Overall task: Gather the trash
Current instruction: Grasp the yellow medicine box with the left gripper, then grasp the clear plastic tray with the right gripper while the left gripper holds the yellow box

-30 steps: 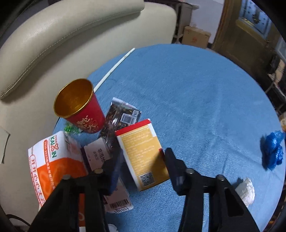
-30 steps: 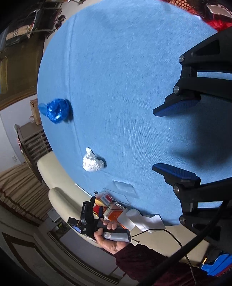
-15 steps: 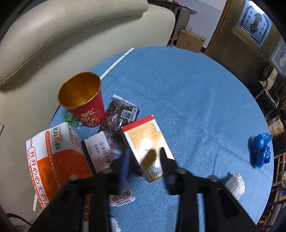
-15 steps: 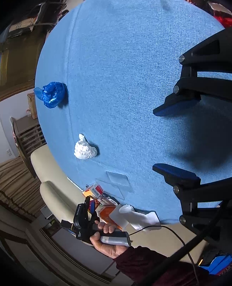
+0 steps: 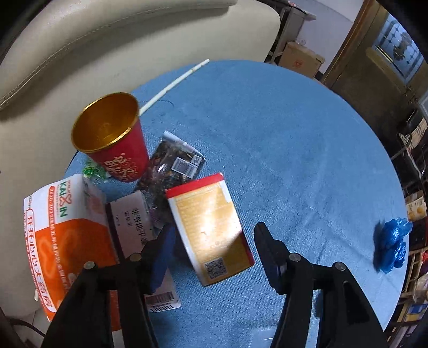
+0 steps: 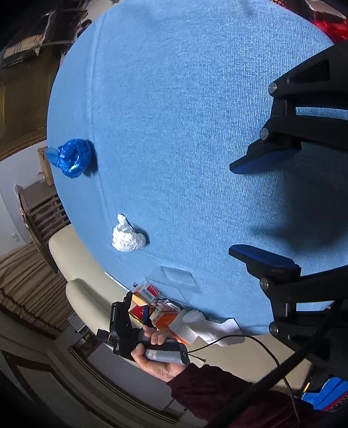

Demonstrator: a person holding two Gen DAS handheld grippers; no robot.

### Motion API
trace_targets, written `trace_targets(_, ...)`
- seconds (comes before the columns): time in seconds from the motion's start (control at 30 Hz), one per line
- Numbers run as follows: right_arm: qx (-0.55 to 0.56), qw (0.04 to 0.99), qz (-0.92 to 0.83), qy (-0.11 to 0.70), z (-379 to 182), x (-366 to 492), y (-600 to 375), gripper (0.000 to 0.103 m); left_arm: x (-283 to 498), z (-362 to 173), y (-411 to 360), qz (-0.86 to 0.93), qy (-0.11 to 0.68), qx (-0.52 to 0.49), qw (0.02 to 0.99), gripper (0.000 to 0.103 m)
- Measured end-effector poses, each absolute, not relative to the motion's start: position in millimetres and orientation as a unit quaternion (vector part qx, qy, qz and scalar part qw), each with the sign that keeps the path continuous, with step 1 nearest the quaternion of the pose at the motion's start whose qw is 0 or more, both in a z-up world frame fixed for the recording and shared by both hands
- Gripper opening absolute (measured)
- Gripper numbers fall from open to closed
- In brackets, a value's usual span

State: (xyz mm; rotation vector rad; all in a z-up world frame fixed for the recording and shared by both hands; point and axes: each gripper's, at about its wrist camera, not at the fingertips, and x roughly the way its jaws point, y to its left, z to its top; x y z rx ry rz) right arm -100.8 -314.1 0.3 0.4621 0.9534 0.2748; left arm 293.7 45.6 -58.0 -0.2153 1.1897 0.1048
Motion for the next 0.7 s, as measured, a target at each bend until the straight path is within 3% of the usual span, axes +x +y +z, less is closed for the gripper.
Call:
trace_targets(0.43,0.229,0.854,0.123,0.451,0.2,-104.7,-321.5,0.059,278.2,-57.3,40.6,0.038,0.540,-0.076,0.838,0.056)
trace_targets(0.7,0.210,0.860,0.125,0.447,13.8,-102.9,-310.2,0.059,227.7,-4.9,31.3,-0.030,0.498,-0.037,0.866,0.056)
